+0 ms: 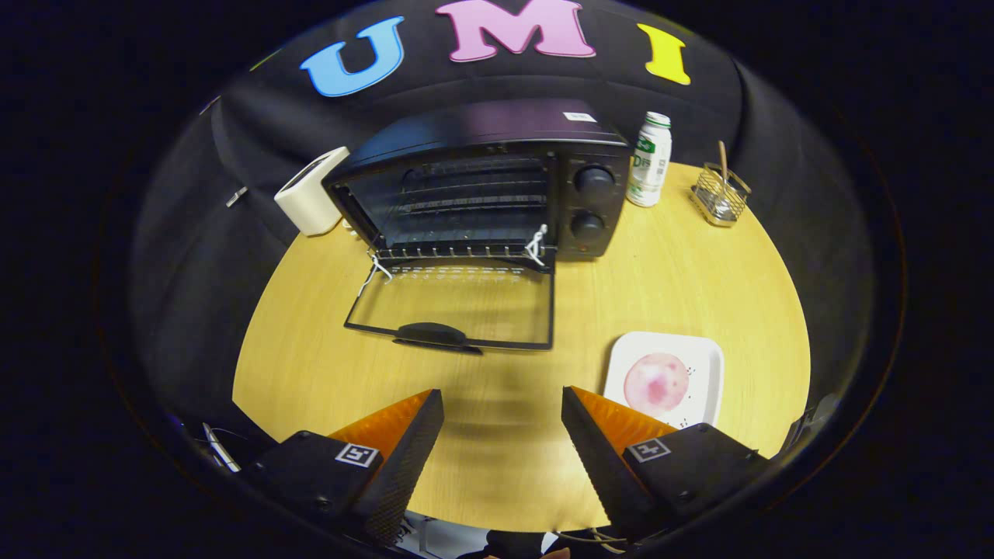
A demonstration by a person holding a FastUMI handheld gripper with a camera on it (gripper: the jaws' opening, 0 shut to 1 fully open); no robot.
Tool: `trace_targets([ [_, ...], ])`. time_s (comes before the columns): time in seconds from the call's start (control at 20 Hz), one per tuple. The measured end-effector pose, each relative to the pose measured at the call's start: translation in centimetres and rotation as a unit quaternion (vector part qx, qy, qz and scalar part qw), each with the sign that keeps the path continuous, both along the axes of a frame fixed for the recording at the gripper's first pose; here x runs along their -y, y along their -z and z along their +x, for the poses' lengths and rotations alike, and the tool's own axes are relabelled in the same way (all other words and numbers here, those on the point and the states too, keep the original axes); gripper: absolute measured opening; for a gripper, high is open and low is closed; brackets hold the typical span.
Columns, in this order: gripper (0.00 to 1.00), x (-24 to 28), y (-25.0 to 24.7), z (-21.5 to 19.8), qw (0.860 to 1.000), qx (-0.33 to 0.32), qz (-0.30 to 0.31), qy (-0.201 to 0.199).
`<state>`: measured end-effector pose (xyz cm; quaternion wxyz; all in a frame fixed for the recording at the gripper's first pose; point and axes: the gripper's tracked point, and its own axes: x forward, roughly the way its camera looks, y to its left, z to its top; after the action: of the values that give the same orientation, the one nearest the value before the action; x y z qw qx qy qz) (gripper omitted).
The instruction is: Open the toaster oven, put the food inside, and close the toaster oven door.
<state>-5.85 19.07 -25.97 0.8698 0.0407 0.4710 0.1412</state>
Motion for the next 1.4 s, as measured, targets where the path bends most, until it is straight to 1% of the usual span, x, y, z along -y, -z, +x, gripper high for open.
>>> trace_targets([
  [0.1, 1.00, 4.1, 0.4, 0.7, 1.000, -0.023, -0.004, 0.016],
  [0.2, 1.00, 8.7, 1.2, 1.7, 0.998, -0.040, -0.028, 0.029],
  [0.45, 1.00, 18.0, 4.7, 3.6, 0.992, -0.084, -0.092, 0.035],
  [0.55, 0.99, 20.2, 6.3, 4.2, 0.988, -0.109, -0.100, 0.047],
  [0.7, 0.98, 21.5, 9.3, 4.3, 0.981, -0.159, -0.092, 0.065],
  [0.8, 0.89, 22.0, 10.6, 4.0, 0.978, -0.180, -0.091, 0.061],
  [0.9, 0.77, 21.6, 11.6, 3.8, 0.974, -0.200, -0.078, 0.065],
  [0.95, 0.63, 21.3, 11.6, 3.4, 0.972, -0.214, -0.067, 0.070],
  [1.0, 0.54, 21.0, 12.0, 3.0, 0.969, -0.230, -0.054, 0.076],
  [1.05, 0.41, 20.9, 12.2, 2.5, 0.965, -0.246, -0.042, 0.081],
  [1.1, 0.28, 20.9, 12.4, 2.9, 0.965, -0.243, -0.027, 0.091],
  [1.15, 0.15, 20.8, 12.4, 3.0, 0.968, -0.236, -0.011, 0.091],
  [1.25, 0.08, 21.0, 11.7, 2.9, 0.973, -0.217, 0.028, 0.069],
  [1.3, 0.08, 20.8, 11.8, 2.9, 0.973, -0.214, 0.051, 0.066],
  [1.35, 0.05, 20.6, 11.6, 2.8, 0.971, -0.214, 0.081, 0.065],
  [1.4, 0.05, 20.4, 11.3, 2.7, 0.968, -0.211, 0.116, 0.075],
])
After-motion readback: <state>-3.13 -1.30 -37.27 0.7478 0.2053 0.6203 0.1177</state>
